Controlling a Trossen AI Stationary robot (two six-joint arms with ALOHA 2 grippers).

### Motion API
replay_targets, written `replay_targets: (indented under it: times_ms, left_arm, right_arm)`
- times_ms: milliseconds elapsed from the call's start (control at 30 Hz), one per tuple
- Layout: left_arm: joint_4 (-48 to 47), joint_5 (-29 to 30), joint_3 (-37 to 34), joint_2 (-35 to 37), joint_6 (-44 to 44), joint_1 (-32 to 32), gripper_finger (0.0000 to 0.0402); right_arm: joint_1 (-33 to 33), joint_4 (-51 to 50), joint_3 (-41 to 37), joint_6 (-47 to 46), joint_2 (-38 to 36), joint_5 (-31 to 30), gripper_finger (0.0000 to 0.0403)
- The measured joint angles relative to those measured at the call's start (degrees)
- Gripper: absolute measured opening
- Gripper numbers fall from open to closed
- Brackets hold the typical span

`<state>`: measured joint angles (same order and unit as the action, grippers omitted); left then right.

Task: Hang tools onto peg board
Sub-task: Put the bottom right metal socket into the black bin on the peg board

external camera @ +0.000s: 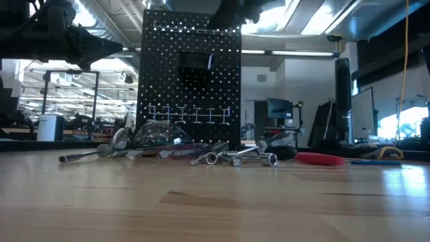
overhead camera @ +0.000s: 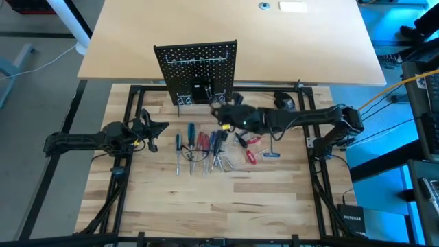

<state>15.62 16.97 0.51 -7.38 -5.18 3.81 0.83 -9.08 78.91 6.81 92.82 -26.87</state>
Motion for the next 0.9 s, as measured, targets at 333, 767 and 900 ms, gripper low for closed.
replay_targets:
  times_ms: [333,767,900]
  left_arm:
    - [0.0,0.0,0.0,0.0,-0.1,0.0,0.0001]
    - [0.0,0.0,0.0,0.0,-0.2,0.0,0.0001]
    - [-0.1,0.0,0.0,0.0,-0.2,0.0,0.0001]
  right_arm:
    - [7.8,10.8,0.1,0.5,0.3,5.4,0.0074]
    - [11.7,18.1,0.1,-2.0,5.8,7.0,0.0107]
    - [11.7,18.3,0.1,-2.0,5.9,7.0,0.0139]
